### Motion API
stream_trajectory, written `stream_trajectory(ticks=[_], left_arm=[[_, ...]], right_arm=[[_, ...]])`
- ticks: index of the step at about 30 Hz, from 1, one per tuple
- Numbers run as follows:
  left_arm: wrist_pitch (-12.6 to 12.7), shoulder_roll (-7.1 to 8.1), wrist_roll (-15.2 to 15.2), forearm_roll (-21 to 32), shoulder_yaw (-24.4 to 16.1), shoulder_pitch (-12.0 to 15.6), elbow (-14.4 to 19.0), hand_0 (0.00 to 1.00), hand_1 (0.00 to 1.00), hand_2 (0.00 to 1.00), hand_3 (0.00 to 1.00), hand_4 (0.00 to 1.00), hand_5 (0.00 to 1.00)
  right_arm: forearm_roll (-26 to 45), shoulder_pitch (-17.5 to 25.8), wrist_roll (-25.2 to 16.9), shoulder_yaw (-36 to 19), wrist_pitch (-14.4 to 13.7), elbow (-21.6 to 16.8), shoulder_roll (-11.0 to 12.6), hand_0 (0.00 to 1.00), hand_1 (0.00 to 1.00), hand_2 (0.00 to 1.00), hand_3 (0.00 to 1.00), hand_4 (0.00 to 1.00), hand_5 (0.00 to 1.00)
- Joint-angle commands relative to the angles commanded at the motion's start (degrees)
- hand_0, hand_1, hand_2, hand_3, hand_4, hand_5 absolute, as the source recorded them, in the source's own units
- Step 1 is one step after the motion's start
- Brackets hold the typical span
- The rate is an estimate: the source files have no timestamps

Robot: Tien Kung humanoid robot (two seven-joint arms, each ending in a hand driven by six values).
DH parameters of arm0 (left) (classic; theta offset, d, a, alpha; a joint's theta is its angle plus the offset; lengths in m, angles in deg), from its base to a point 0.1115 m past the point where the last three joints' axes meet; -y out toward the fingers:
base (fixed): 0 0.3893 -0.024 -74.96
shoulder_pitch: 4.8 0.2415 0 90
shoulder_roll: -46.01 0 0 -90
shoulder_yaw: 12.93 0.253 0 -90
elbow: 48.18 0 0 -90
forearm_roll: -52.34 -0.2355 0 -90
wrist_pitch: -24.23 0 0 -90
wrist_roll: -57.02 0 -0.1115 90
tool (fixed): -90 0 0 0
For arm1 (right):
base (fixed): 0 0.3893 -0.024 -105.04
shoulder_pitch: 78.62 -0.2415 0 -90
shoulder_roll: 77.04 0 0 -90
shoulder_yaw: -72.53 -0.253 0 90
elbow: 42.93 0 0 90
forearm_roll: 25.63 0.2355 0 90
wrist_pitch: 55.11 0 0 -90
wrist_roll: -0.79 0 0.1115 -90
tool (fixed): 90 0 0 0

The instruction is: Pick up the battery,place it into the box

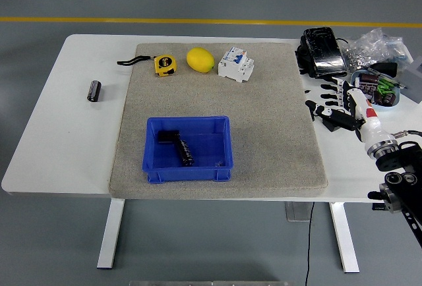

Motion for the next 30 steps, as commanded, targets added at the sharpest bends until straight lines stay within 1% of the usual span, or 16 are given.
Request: stream_trajectory(ticks=[2, 4, 5, 8, 10, 11, 16, 17, 22, 24, 26, 30], left_arm=[[0.0, -0.02, -0.1, -0.4, -0.2, 0.1, 0.0, 0.686, 0.637, 0.741, 0.673, 0.678, 0.513], [-0.1, 0.0, -0.2, -0.8, -0.4, 0.1, 0.0, 0.686, 0.637, 0.741, 0.673, 0.678, 0.513], [-0.2, 0.04, -0.1, -0.8, -0.3, 0.0, 0.0, 0.686, 0.64, 0.743, 0.671, 0.677, 0.512], [-0.3, 0.07, -0.1, -0.9, -0.3, -0.1, 0.0, 0.686, 0.64, 0.743, 0.671, 0.677, 0.512], [-0.3, 0.07, 0.0, -0.7, -0.1, -0.2, 0.0, 0.686, 0.64, 0.743, 0.671, 0.677, 0.512], [-0.3, 0.08, 0.0, -0.4, 0.1, -0.2, 0.0, 0.683, 0.638, 0.741, 0.671, 0.677, 0.514], [-0.2, 0.07, 0.3, 0.5, 0.8, -0.3, 0.0, 0.683, 0.638, 0.741, 0.671, 0.677, 0.514], [-0.2, 0.08, 0.4, 0.8, 1.0, -0.3, 0.0, 0.684, 0.638, 0.741, 0.67, 0.676, 0.514], [0.0, 0.13, 0.6, 1.5, 1.5, -0.5, 0.0, 0.684, 0.638, 0.741, 0.67, 0.676, 0.514], [0.0, 0.15, 0.7, 1.7, 1.6, -0.6, 0.0, 0.683, 0.637, 0.739, 0.666, 0.677, 0.515], [0.0, 0.18, 0.8, 1.8, 1.8, -0.7, 0.0, 0.683, 0.637, 0.739, 0.666, 0.677, 0.515], [0.1, 0.14, 0.9, 1.8, 1.8, -0.9, 0.0, 0.683, 0.634, 0.738, 0.667, 0.677, 0.516]], right_arm=[[2.7, 1.1, -1.5, -2.1, -0.4, 0.0, -1.1, 0.76, 0.736, 0.816, 0.863, 0.998, 0.622], [5.8, 2.2, -3.1, -4.1, 0.1, -0.3, -2.0, 0.76, 0.736, 0.816, 0.863, 0.998, 0.622], [7.7, 2.7, -3.8, -5.2, 0.8, -0.7, -2.4, 0.808, 0.791, 0.825, 0.883, 0.998, 0.797], [11.3, 3.8, -5.3, -7.0, 2.8, -1.6, -2.9, 0.808, 0.791, 0.825, 0.883, 0.998, 0.797], [11.5, 4.3, -5.9, -7.8, 4.2, -2.1, -2.9, 0.808, 0.791, 0.825, 0.883, 0.998, 0.797], [11.4, 4.5, -6.0, -8.1, 4.9, -2.2, -2.8, 0.822, 0.82, 0.839, 0.894, 0.998, 0.975], [11.3, 4.9, -6.5, -9.5, 7.1, -2.6, -3.2, 0.822, 0.82, 0.839, 0.894, 0.998, 0.975], [11.4, 4.9, -6.5, -9.7, 7.3, -2.7, -3.2, 0.825, 0.821, 0.843, 0.89, 0.998, 0.998], [11.0, 4.8, -5.9, -10.2, 7.5, -2.8, -3.6, 0.825, 0.821, 0.843, 0.89, 0.998, 0.998], [9.3, 4.6, -3.4, -10.8, 6.8, -3.1, -3.7, 0.822, 0.814, 0.849, 0.884, 0.998, 0.998], [8.5, 4.5, -2.5, -11.2, 7.1, -3.0, -3.8, 0.822, 0.814, 0.849, 0.884, 0.998, 0.998], [8.6, 4.1, -2.4, -11.7, 7.6, -2.9, -4.1, 0.82, 0.815, 0.849, 0.888, 0.998, 0.998]])
